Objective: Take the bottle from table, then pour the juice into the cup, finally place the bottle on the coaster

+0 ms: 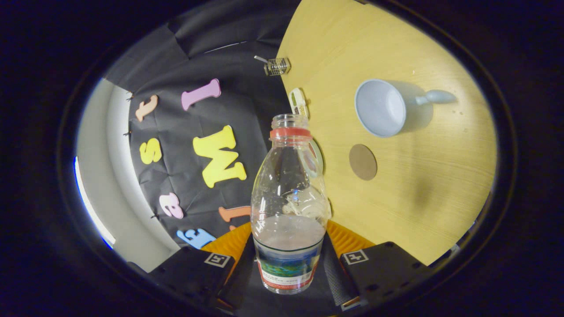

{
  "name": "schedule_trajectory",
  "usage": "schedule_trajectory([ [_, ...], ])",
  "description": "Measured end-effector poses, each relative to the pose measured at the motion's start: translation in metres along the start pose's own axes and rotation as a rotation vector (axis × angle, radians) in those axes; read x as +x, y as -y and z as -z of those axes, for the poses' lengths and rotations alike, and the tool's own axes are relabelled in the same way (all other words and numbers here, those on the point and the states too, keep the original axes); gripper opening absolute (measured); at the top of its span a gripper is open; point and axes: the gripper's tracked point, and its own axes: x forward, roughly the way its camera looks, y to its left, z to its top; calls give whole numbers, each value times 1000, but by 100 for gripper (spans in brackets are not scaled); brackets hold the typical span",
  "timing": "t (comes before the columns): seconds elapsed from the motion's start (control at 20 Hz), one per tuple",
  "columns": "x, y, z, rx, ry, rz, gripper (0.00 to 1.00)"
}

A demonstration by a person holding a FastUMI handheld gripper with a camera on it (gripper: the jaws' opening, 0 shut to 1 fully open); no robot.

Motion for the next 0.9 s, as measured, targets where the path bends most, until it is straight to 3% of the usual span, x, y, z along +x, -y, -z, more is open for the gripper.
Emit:
schedule_trajectory([
  [0.65, 14, -6, 27, -707, 133, 28, 78],
  [0.9, 46, 2, 39, -1094, 157, 86, 78],
])
